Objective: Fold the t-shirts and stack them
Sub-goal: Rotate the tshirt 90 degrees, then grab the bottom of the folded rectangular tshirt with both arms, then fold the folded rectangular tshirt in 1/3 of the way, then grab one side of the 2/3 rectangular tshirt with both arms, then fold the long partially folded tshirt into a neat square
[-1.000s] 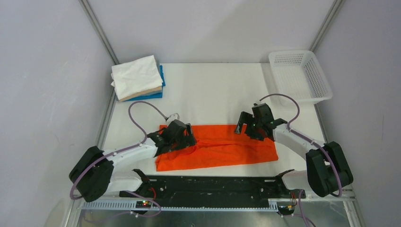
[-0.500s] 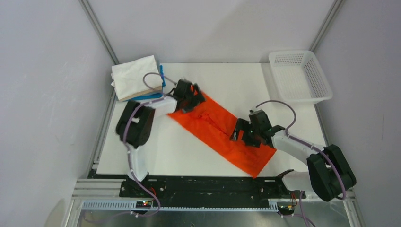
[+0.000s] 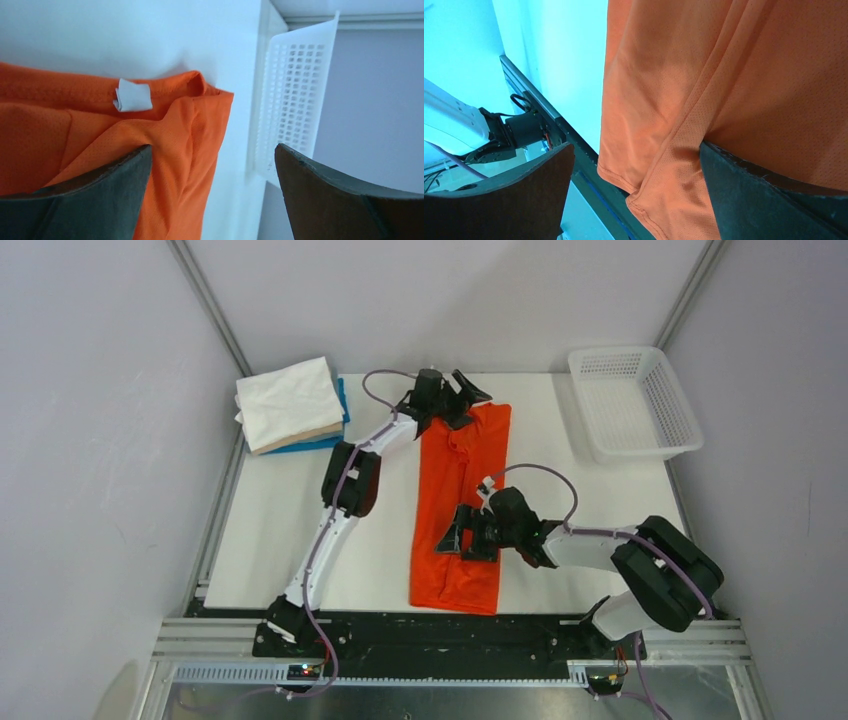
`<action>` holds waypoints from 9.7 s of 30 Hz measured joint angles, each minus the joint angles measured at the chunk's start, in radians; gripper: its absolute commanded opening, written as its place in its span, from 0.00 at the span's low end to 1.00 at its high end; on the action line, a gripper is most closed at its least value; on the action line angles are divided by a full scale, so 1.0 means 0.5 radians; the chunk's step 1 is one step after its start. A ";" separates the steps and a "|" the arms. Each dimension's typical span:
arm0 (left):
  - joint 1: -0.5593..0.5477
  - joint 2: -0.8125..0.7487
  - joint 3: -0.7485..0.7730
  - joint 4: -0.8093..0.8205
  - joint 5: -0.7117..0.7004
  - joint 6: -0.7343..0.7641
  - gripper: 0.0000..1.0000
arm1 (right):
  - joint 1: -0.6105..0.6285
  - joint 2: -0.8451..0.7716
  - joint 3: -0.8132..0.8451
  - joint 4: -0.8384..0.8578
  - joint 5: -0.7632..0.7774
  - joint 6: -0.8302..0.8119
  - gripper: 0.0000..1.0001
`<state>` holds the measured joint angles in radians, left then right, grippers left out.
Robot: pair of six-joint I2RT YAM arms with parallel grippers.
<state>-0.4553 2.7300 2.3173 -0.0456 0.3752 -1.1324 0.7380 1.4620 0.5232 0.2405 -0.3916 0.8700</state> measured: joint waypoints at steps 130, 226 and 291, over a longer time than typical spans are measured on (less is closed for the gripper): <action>-0.296 -1.971 -2.217 -0.290 -1.017 1.151 0.00 | -0.683 0.352 1.186 -1.083 0.636 -0.629 0.02; -0.916 -4.398 -3.935 -0.350 -0.751 0.327 0.00 | 0.214 -1.555 0.011 -1.392 0.462 0.046 0.00; 0.394 -2.086 -2.226 -0.140 -0.288 0.880 1.00 | -0.832 0.753 1.584 -0.731 0.072 -0.335 0.99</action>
<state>-0.2581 1.6871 1.2041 -0.1154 0.2310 -0.6926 0.3218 1.8385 1.3151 -0.1249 -0.3557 0.7025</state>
